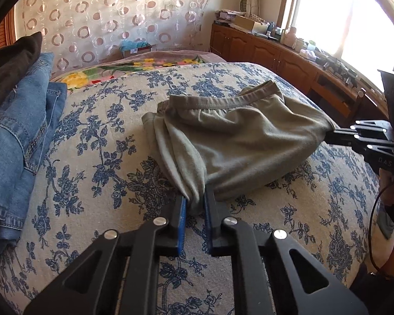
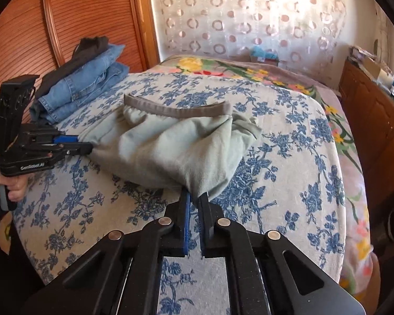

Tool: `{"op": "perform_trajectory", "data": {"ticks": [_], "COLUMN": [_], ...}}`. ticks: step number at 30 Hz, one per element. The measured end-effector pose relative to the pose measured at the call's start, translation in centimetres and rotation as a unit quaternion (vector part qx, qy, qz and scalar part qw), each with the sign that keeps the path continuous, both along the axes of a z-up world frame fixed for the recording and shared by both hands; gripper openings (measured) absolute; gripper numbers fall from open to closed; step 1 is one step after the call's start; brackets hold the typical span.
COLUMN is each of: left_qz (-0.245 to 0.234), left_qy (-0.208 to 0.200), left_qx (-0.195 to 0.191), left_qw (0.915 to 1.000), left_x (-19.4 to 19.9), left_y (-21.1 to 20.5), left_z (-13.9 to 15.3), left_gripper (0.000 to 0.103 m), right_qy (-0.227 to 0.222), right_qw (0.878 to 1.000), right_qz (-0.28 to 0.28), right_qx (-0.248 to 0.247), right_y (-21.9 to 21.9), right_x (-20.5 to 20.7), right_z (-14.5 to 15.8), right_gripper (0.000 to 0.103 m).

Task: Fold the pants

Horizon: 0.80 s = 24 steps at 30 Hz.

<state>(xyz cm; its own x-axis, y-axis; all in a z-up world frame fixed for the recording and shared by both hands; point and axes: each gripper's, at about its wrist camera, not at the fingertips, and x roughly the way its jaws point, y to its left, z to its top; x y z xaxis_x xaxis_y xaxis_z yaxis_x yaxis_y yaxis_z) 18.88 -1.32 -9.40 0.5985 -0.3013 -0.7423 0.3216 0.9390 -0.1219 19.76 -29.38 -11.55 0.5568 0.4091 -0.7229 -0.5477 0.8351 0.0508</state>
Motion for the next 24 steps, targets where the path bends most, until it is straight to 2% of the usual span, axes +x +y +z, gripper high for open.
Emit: {"op": "perform_trajectory", "data": {"ticks": [10,17,24], "left_qz": [0.0,-0.006,-0.008], "left_qy": [-0.018,-0.029,-0.022], "left_qx": [-0.018,-0.023,-0.023], "left_qw": [0.9997,0.9993,0.9995], "left_x": [-2.6,-6.7,-10.4], "left_y": [0.5,0.2,-0.6], "left_z": [1.4,2.2,1.3], "left_gripper": [0.008,0.008,0.008], "right_qy": [0.0,-0.006,-0.006], "right_qw": [1.0,1.0,0.999], "right_qz": [-0.018,-0.019,-0.023], "right_qx": [0.017,0.022,0.028], "right_y": [-1.5,-2.0,-2.6], "right_x": [-1.8,-5.2,-9.2], "right_z": [0.6,1.2,0.7], "right_gripper": [0.0,0.0,0.0]}}
